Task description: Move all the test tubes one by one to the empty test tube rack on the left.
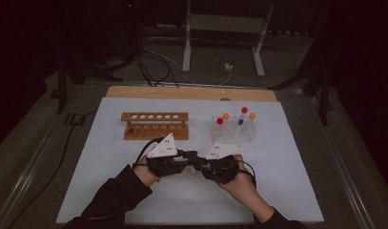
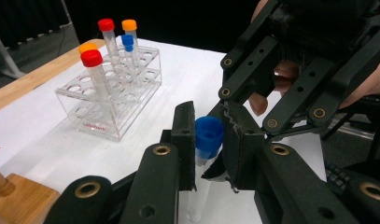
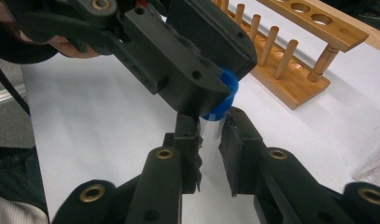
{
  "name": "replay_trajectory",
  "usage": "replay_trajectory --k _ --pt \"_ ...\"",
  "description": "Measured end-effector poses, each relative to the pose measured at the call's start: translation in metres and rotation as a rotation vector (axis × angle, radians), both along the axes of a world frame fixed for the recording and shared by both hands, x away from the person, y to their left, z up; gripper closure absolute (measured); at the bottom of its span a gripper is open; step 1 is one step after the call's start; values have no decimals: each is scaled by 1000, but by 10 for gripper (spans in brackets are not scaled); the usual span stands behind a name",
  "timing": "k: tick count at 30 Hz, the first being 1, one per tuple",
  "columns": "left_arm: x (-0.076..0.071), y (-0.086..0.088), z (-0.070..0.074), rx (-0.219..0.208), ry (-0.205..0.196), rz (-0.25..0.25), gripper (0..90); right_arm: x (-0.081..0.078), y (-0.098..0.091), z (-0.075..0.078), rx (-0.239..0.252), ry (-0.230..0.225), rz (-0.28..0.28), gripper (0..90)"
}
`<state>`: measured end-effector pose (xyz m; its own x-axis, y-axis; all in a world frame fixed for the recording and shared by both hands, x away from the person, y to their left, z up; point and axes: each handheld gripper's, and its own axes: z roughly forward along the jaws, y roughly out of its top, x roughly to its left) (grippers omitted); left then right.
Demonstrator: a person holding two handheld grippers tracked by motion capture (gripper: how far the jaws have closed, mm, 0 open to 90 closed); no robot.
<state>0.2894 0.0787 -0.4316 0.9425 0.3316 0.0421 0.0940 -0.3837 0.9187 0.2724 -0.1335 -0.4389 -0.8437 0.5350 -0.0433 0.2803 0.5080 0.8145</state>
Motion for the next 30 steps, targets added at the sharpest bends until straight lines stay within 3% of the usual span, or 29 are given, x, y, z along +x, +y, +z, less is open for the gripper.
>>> replay_trajectory --k 1,15,25,30 --pt "0 0 1 -8 3 1 770 0 0 0 5 -1 -2 750" --pt "13 15 15 -6 -39 72 771 3 -13 7 91 -41 -76 173" --pt "32 27 31 -16 -65 140 771 5 -20 11 131 -51 -108 6" --pt "44 30 38 -14 -74 174 771 6 -26 13 145 -50 -96 0"
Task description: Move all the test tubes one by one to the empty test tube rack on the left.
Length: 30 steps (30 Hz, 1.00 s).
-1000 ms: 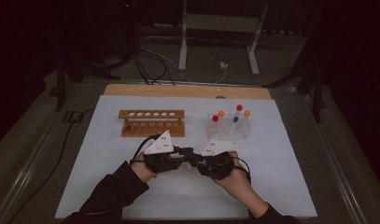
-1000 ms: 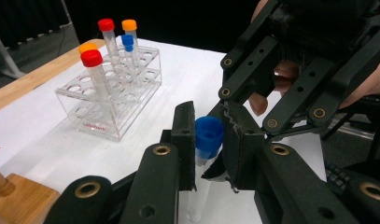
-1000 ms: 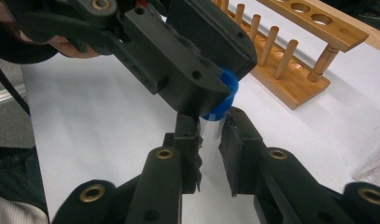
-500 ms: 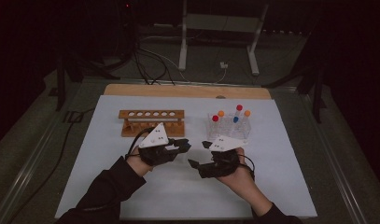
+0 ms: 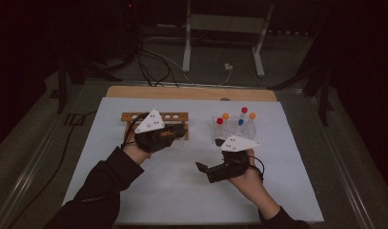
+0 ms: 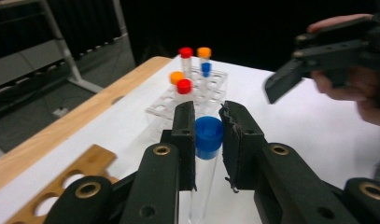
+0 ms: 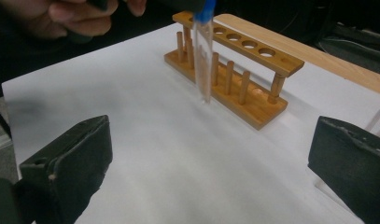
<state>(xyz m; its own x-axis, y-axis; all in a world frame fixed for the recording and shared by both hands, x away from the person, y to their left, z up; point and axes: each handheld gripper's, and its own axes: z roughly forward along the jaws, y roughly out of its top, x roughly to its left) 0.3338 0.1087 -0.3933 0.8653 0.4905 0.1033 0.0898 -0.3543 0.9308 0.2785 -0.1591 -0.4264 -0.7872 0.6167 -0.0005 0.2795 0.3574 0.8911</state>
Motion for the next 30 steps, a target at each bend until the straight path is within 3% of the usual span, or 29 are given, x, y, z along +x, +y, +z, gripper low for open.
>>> replay_trajectory --k 9,18,30 --pt "23 3 11 -9 -28 62 771 -1 -6 4 19 -27 -7 0" --pt "44 10 18 -53 -40 126 771 -1 -8 5 24 -31 -6 0" --pt "69 8 17 -93 -59 224 770 -1 -9 6 34 -39 -5 0"
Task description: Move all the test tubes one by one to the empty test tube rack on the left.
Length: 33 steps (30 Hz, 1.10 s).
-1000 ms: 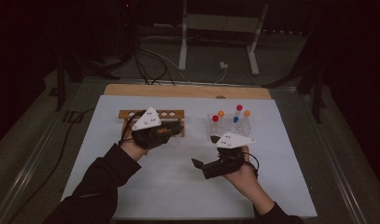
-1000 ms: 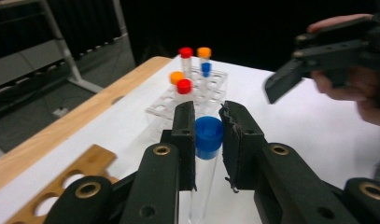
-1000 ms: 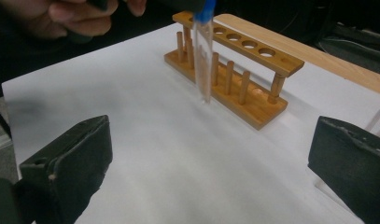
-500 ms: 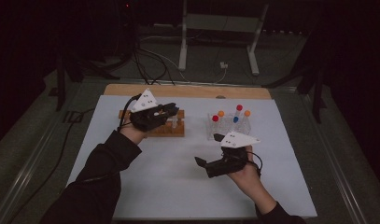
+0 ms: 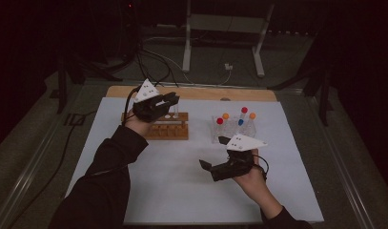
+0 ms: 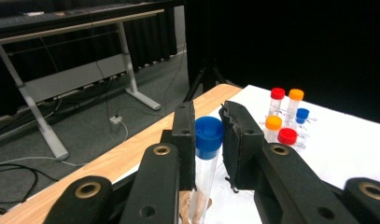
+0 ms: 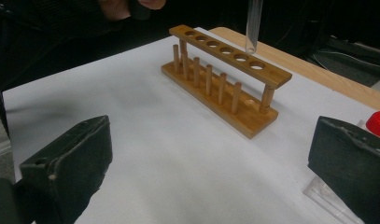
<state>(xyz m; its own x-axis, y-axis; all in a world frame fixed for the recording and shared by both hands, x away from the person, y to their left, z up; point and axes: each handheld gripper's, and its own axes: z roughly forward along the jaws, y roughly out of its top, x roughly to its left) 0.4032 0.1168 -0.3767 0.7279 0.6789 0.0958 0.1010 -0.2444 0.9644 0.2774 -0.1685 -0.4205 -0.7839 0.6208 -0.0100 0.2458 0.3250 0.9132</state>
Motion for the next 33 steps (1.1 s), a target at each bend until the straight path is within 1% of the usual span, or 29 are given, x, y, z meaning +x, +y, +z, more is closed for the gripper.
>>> replay_trajectory --k 2,4,6,8,9,11,13,14,15,17,21,28,33 --pt "4 -1 -2 -9 4 10 770 0 0 0 1 0 0 0" --pt "9 -2 -6 -9 11 21 771 0 0 0 1 -1 0 0" --pt "12 -3 -10 -6 10 42 770 0 -1 0 1 -1 0 0" --pt "16 -2 -14 -19 24 48 770 0 -1 1 3 -3 1 0" --pt "17 -3 -17 -15 23 57 770 0 -1 1 5 -3 0 0" --pt "20 -3 -22 -24 36 62 770 0 -2 1 5 -1 1 0" --pt "22 -4 -28 -15 39 71 770 0 -2 1 4 -2 1 0" --pt "24 -4 -31 -24 50 73 770 0 -2 1 5 -1 2 0" --pt "24 -5 -34 -16 51 78 770 0 -2 1 7 0 1 0" --pt "25 -6 -39 -20 65 80 770 0 -2 1 7 3 1 0" --pt "27 -5 -49 -14 83 86 770 0 -2 1 9 3 2 0" --pt "28 -5 -63 -11 115 94 770 0 -2 1 11 4 1 0" --pt "27 -5 -69 -5 128 98 770 0 -2 1 12 2 2 0"
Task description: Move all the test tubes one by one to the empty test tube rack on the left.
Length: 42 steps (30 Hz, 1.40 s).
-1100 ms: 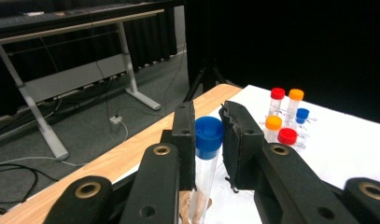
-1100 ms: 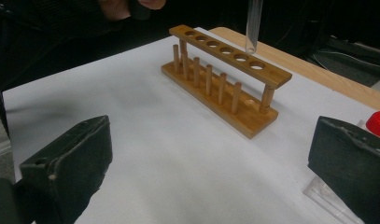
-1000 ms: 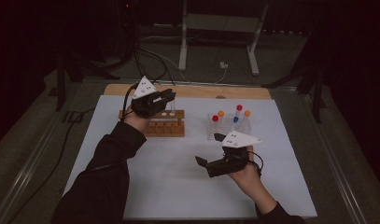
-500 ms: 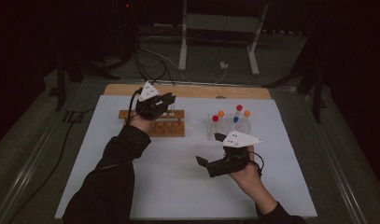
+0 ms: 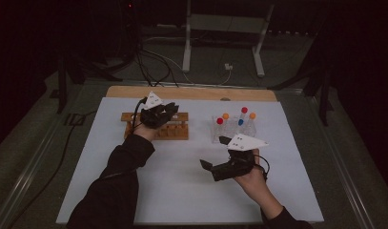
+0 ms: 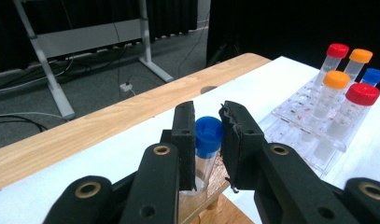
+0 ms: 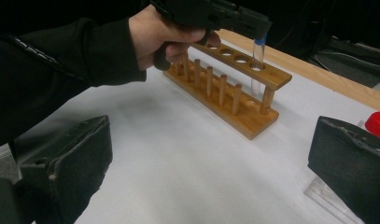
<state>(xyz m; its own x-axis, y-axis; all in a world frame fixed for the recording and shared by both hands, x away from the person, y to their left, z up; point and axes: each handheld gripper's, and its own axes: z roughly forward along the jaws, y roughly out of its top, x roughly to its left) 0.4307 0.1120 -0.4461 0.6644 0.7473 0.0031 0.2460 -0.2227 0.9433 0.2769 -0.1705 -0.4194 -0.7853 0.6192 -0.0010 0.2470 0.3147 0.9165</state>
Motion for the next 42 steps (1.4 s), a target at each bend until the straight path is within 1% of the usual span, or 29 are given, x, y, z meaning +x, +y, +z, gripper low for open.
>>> replay_trajectory --k 10,14,17,19,23,27,29,31,33,35,36,37,39,40,42 --pt "3 -3 -5 27 25 0 769 1 0 0 2 5 1 0" --pt "4 -5 -7 57 27 2 769 1 0 0 6 6 1 0" --pt "5 -7 -9 72 36 5 769 1 0 0 6 6 2 0" --pt "5 -6 -9 66 39 3 769 1 -1 0 4 5 1 0" --pt "6 -6 -8 71 54 -2 768 1 -1 0 16 6 4 0" --pt "7 -5 -7 73 65 -8 766 1 -4 2 44 -2 2 0" --pt "8 -5 -7 68 73 -11 765 1 -6 4 62 2 5 0" --pt "8 -5 -7 76 73 -11 764 1 -8 6 60 -16 -5 0" --pt "8 -5 -6 83 76 -11 763 0 -11 9 68 -22 -9 0" --pt "8 -5 -6 82 74 -11 757 0 -13 13 62 -35 -15 0" --pt "8 -4 -5 75 75 -9 748 0 -15 15 62 -41 -22 0" --pt "7 -3 -3 61 75 -12 692 1 -17 17 64 -47 -26 0" --pt "5 -1 1 53 63 -9 648 1 -23 22 59 -64 -39 0" --pt "4 0 4 44 56 -15 623 2 -26 25 65 -67 -46 0" --pt "1 3 10 43 51 -17 571 5 -33 29 73 -74 -60 0"
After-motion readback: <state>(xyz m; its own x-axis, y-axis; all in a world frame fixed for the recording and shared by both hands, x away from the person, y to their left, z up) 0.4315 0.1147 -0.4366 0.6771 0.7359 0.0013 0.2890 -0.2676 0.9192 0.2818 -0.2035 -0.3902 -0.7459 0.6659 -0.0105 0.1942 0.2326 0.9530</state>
